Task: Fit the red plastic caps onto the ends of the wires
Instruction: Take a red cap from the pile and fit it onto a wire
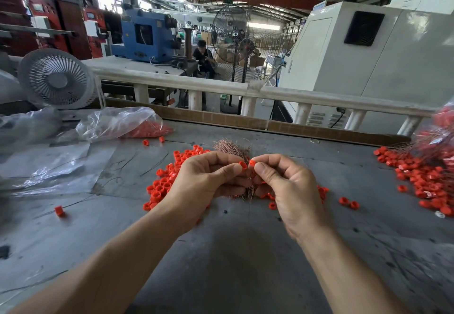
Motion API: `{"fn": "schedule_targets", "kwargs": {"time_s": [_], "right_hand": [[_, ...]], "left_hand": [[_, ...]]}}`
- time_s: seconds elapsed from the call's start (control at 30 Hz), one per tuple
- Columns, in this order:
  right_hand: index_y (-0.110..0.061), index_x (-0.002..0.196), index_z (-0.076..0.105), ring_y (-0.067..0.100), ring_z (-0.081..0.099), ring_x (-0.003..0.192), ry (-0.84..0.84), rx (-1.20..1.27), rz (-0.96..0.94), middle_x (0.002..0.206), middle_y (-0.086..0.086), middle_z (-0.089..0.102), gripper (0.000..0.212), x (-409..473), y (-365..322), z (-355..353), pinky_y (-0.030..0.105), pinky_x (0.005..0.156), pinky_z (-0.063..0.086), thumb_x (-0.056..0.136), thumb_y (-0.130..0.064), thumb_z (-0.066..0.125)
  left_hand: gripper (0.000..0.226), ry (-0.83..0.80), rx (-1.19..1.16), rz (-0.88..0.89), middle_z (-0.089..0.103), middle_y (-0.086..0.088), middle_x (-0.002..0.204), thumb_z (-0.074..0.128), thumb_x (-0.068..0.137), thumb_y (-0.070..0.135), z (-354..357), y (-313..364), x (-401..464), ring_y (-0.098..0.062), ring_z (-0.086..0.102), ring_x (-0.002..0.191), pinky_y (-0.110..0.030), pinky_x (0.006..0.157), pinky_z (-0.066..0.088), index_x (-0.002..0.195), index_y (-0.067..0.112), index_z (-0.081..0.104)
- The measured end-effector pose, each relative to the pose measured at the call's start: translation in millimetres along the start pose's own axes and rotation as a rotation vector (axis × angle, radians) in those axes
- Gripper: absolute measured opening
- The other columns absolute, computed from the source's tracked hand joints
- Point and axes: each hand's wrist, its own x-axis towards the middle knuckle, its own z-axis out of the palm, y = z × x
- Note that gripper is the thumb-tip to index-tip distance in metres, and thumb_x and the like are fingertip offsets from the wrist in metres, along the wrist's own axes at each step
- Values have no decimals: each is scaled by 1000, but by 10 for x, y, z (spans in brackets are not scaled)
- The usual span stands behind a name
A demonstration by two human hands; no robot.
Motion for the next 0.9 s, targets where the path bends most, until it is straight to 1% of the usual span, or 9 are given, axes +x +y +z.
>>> {"fn": "schedule_targets", "kwargs": {"time_s": [0.1,0.2,0.3,0.4,0.5,0.6,0.77,0.83,0.9], "right_hand": [[-28,83,78,3,68,71,-12,-41,-19,81,-3,77,21,-14,-2,11,16,57,50,93,-11,71],[-27,87,79,11,71,76,-26,-35,-13,84,1,78,15,-22,-7,2,21,61,55,93,-14,73],[-25,87,79,12,72,75,-30,-3,-9,83,3,78,10,-25,-5,0,22,61,55,91,-17,75],[-25,87,79,11,72,74,-17,-16,-27,81,2,78,12,-11,15,6,19,61,54,90,-13,77],[-25,88,78,12,74,78,-6,-27,-90,84,0,79,13,1,32,3,21,69,56,88,-12,77],[-30,88,77,12,74,80,-28,-87,-171,86,-3,78,11,-17,29,20,23,73,58,85,-21,76],[-27,85,77,4,70,77,-41,-171,-264,84,-7,76,20,-32,21,25,13,69,51,88,-7,77],[-26,85,77,7,70,81,-28,-204,-278,85,-6,75,21,-34,11,20,14,72,51,87,-5,78],[-24,86,77,11,71,86,-18,-231,-287,87,-6,75,20,-37,4,21,20,76,55,87,-5,78]], "left_hand": [[28,-10,5,1,76,-22,96,74,79,16,-6,-6,-2,-31,76,88,-42,82,64,103,1,71],[29,-16,15,5,76,-22,96,73,80,16,-10,-5,0,-32,76,90,-45,84,63,105,0,71],[28,-16,25,11,76,-21,93,73,80,16,-7,-7,-4,-31,76,88,-43,82,64,104,1,71],[26,-12,42,21,76,-21,91,74,79,16,-5,-15,-4,-29,77,86,-39,79,64,101,3,72],[25,-12,53,28,77,-21,91,74,80,16,-6,-22,-1,-29,77,86,-37,77,64,101,3,72],[24,-9,71,35,76,-22,92,73,81,16,-4,-29,2,-30,77,87,-38,79,64,102,3,72],[23,-4,100,46,76,-22,92,73,82,15,-6,-40,8,-30,77,86,-40,81,64,102,3,72],[24,-2,111,52,77,-22,92,73,81,15,-7,-45,9,-30,76,85,-41,82,64,102,3,71],[22,-1,128,61,77,-21,91,72,83,14,-6,-50,10,-29,76,85,-42,82,63,102,3,71]]}}
